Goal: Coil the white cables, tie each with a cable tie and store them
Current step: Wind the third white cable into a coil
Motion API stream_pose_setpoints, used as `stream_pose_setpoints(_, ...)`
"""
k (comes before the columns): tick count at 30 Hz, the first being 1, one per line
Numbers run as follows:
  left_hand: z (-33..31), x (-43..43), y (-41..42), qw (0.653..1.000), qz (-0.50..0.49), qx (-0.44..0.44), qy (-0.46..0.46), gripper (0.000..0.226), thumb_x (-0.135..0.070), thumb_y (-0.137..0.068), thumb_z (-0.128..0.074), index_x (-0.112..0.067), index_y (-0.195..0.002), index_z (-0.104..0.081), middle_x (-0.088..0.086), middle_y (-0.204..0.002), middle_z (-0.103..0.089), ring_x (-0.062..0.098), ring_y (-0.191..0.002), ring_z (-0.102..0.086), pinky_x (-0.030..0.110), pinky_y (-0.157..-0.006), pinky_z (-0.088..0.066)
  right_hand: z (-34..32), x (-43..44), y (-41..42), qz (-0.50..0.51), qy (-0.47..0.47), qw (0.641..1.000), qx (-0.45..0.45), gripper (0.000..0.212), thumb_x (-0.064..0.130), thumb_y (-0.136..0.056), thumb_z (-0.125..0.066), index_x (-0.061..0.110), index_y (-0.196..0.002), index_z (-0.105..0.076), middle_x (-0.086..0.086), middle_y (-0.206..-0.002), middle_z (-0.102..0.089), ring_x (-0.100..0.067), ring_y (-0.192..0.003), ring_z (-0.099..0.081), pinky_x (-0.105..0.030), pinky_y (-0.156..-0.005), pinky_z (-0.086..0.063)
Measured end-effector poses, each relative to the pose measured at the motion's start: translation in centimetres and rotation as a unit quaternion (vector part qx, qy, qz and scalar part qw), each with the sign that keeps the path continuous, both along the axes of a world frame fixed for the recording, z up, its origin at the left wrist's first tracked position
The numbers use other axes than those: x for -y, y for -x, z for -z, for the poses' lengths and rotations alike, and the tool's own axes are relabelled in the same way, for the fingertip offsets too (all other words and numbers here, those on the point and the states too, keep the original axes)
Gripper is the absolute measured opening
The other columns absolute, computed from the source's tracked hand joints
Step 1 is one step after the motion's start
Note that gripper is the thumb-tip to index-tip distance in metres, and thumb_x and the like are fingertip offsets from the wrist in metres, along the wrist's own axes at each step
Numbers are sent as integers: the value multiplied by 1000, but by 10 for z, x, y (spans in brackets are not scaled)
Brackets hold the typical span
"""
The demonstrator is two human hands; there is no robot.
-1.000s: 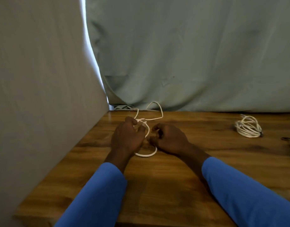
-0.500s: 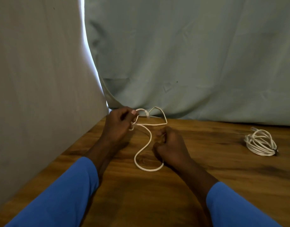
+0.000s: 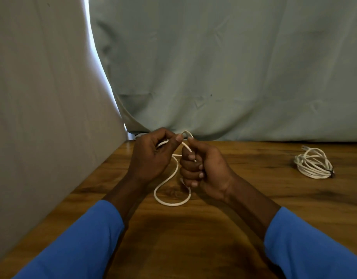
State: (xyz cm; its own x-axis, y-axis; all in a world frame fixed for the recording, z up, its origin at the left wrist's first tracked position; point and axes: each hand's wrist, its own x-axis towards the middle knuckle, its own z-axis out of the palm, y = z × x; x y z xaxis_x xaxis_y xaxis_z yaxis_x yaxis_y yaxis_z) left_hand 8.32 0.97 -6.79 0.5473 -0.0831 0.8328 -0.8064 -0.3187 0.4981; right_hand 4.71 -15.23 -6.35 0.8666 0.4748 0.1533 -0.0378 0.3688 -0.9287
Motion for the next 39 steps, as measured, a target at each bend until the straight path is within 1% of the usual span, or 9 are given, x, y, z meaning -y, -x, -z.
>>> stream_pose_setpoints(6, -7, 18, 12, 985, 110, -86, 96, 57, -48, -109, -41, 0, -84, -61, -4, -53, -55, 6, -52, -51, 20, -55, -42, -3, 4, 13, -192, -55, 980, -12, 28, 30, -104, -46, 16, -87, -63, 6, -53, -19, -9, -42, -18, -22, -44, -34)
stream_pose_setpoints(9, -8, 23, 13, 962, 167, -174, 128, 74, -66, -101, -34, -6, -70, -64, 20, -56, -49, 22, -57, -50, 29, -56, -42, -12, 8, 10, -218, -154, 964, -4, 25, 28, -101, -46, 21, -78, -53, 8, -52, -22, -10, -44, -16, -23, -44, -23)
stream_pose_setpoints(18, 19, 15, -1, 972, 59, -171, -146, 17, -30, -109, -49, -31, -114, -65, -2, -83, -70, 9, -72, -64, 29, -65, -49, -54, 68, -2, 91, -379, 920, 32, 33, 11, -100, -38, 16, -73, -55, 7, -47, -39, -7, -37, -36, -21, -42, -40)
stream_pose_setpoints(22, 18, 27, 3, 992, 25, -81, -96, 22, -15, -102, -62, -30, -118, -60, -7, -79, -69, 10, -72, -68, 30, -66, -55, -48, 84, -15, 201, -435, 878, 18, 41, 13, -107, -43, 2, -82, -73, -6, -76, -76, -18, -66, -76, -35, -70, -66)
stream_pose_setpoints(25, 24, 34, 3, 991, 39, -68, -109, 22, -16, -97, -68, -32, -111, -63, -7, -79, -69, 13, -72, -69, 38, -66, -58, -46, 94, -25, 207, -419, 883, 45, 35, 12, -97, -48, -5, -97, -78, -15, -109, -78, -25, -94, -79, -39, -100, -57)
stream_pose_setpoints(28, 27, 44, 6, 984, 75, -118, -108, 37, -13, -90, -75, -36, -117, -63, -9, -87, -72, 7, -81, -71, 25, -72, -57, -47, 102, -30, 272, -395, 873, 86, 29, 7, -103, -46, -3, -125, -62, -14, -124, -70, -22, -95, -78, -37, -104, -54)
stream_pose_setpoints(31, 35, 46, -1, 976, 70, -139, -155, 23, -17, -92, -74, -35, -106, -71, -20, -91, -72, -1, -88, -69, 17, -75, -50, -43, 108, -36, 402, -300, 850, 162, 23, 1, -107, -47, 7, -126, -59, -13, -128, -67, -23, -110, -74, -38, -108, -53)
stream_pose_setpoints(34, 33, 42, -2, 982, 25, -80, -169, 16, -27, -103, -62, -35, -108, -75, -29, -84, -71, -5, -83, -68, 20, -74, -50, -25, 107, -40, 536, 7, 775, 334, 28, 2, -106, -49, 11, -129, -61, -15, -130, -69, -25, -121, -69, -36, -105, -55)
stream_pose_setpoints(39, 16, 29, 3, 981, -45, 77, -174, 25, -34, -104, -55, -28, -112, -78, -16, -108, -76, 2, -96, -70, 27, -82, -54, 14, 93, -43, 425, 385, 712, 406, 37, -1, -93, -44, 19, -121, -59, 7, -104, -72, -13, -90, -69, -33, -82, -57)
